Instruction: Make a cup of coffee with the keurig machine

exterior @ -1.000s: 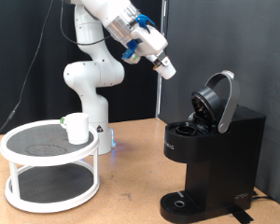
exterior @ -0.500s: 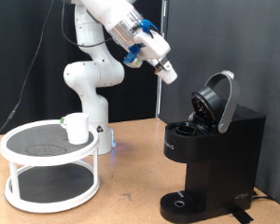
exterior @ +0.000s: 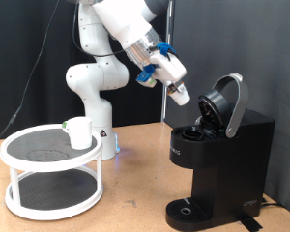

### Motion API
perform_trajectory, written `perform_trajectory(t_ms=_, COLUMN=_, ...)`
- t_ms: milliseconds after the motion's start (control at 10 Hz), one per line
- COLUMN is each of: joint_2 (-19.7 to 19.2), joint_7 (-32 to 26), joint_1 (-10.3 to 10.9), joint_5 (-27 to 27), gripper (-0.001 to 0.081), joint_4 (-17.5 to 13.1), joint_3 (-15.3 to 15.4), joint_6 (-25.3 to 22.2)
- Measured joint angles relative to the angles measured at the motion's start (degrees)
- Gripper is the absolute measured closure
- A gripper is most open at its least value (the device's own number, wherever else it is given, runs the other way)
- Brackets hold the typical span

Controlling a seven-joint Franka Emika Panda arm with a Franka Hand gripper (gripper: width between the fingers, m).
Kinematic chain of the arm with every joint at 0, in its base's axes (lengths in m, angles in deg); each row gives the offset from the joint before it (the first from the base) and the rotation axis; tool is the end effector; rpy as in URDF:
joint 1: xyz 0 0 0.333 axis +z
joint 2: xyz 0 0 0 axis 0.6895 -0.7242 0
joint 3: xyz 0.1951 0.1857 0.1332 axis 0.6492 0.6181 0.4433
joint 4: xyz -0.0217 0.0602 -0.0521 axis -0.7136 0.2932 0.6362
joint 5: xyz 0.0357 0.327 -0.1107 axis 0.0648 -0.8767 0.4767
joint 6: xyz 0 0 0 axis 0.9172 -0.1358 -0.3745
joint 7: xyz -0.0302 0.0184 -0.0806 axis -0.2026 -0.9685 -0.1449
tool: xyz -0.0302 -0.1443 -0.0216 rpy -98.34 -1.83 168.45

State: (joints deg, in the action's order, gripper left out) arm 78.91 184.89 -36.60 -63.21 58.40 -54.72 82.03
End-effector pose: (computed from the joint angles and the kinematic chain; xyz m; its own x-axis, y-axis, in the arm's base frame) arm 0.4524 0.0313 0.4478 -0.6888 -0.4706 -0.5514 -0.6927 0.6516 0.3091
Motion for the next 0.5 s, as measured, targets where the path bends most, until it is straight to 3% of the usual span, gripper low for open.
perform_trajectory(t_ms=500, joint_2=-3.23, joint_7=-0.57, joint_1=0.03, joint_5=-0.39, gripper=0.0421, joint_4=1.30, joint_3=2.28, joint_6=4.58)
